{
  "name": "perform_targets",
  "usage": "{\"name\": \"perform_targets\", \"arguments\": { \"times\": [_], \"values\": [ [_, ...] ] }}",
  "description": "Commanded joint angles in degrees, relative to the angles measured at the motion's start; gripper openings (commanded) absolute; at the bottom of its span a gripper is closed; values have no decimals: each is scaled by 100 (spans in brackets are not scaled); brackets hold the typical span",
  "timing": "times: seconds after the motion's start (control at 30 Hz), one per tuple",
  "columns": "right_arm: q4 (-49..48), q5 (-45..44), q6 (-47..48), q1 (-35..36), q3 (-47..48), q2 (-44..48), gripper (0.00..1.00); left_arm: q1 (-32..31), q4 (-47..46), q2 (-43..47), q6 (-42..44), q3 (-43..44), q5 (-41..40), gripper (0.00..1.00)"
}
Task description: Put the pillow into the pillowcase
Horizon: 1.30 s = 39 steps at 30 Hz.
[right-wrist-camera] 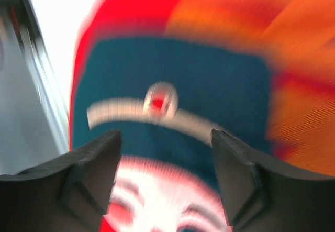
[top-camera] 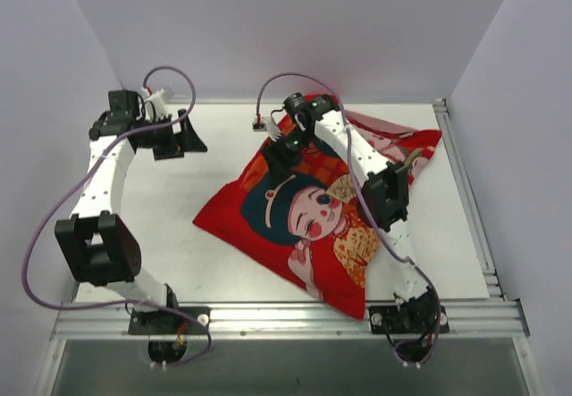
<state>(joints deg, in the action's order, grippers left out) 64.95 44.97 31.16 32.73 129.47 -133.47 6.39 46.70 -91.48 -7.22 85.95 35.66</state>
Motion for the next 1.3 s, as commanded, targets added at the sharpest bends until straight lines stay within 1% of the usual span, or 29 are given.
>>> {"name": "perform_targets", "arguments": {
  "times": [0.0,0.07,0.1,0.13,0.17,0.23,0.27,0.33,0.37,0.4,0.43,0.47,0.5,0.53,0.57,0.6,0.63,0.7,0.77,0.8,0.83,0.87,0.93,0.97,1.03,1.07,1.13,1.2,1.27],
  "values": [
    [-1342,777,-2103,-442,1009,215,73,55,471,201,334,456,240,97],
    [-1746,417,-1983,-959,766,714,75,3,665,245,537,449,275,97],
    [-1792,233,-1825,-1162,277,882,74,-41,674,332,607,336,266,98],
    [-1793,-264,-1632,-1399,37,1032,73,-111,683,368,686,265,249,97],
    [-1749,-591,-1361,-1819,-279,1277,73,-295,683,411,687,177,248,97],
    [-1591,-1093,-578,-2252,-963,1472,72,-602,822,464,1195,10,432,97],
    [-1477,-1513,-428,-2654,-1141,1586,72,-1187,910,482,1641,-26,407,98],
    [-1424,-1771,-199,-2999,-1467,1640,72,-1814,981,596,2091,-296,153,97],
    [-1432,-1929,-198,-3253,-1486,1588,71,-2165,990,614,2520,-377,126,97],
    [-1432,-2026,-206,-3421,-1477,1526,71,-2812,990,614,2707,-482,30,97],
    [-1441,-2167,-215,-3501,-1451,1308,71,-3176,869,579,2830,-544,-232,97],
    [-1398,-2542,-224,-3528,-1399,1149,66,-3466,772,527,2980,-614,-357,98],
    [-1301,-2685,-189,-3537,-1372,991,59,-3957,666,343,3007,-597,-454,98],
    [-1161,-2765,-145,-3528,-1372,668,55,-4136,491,202,2999,-554,-516,97],
    [-768,-2818,3,-3502,-1407,516,48,-4268,420,36,2807,-414,-638,97],
    [-547,-2836,57,-3415,-1442,384,44,-4382,350,-401,2631,-352,-752,97],
    [-231,-2740,118,-3379,-1581,296,40,-4401,366,-658,2490,-290,-832,96],
    [-193,-2416,285,-3309,-2344,400,38,-4148,402,-1254,2279,-202,-876,90],
    [-184,-2256,548,-3098,-2890,733,36,-3472,419,-1503,2199,-123,-955,89],
    [-176,-2169,619,-3028,-3423,839,36,-3226,524,-1704,2208,130,-1008,89],
    [-132,-1959,698,-2862,-3637,1075,36,-2919,577,-1802,2243,298,-1043,89],
    [-105,-1783,786,-2790,-3874,1173,35,-2420,638,-1907,2365,526,-1122,89],
    [174,-1240,1049,-2545,-4261,1375,35,-1977,840,-2285,2480,1412,-1482,89],
    [359,-984,1155,-2230,-4316,1411,35,-1645,911,-2417,2506,1729,-1544,89],
    [1129,-335,1638,-1869,-4281,1569,36,-1431,946,-2655,2480,2579,-1728,91],
    [1378,208,1744,-1475,-4237,1630,40,-1300,946,-2716,2471,2802,-1773,94],
    [1756,634,1780,-1218,-4010,1858,44,-1246,938,-2673,2489,3224,-1782,96],
    [1688,952,1474,-1321,-3807,1973,45,-1281,981,-2446,2577,3235,-1598,96],
    [1198,883,605,-1619,-3517,2070,45,-1333,964,-2208,2586,2858,-1273,97]
  ]
}}
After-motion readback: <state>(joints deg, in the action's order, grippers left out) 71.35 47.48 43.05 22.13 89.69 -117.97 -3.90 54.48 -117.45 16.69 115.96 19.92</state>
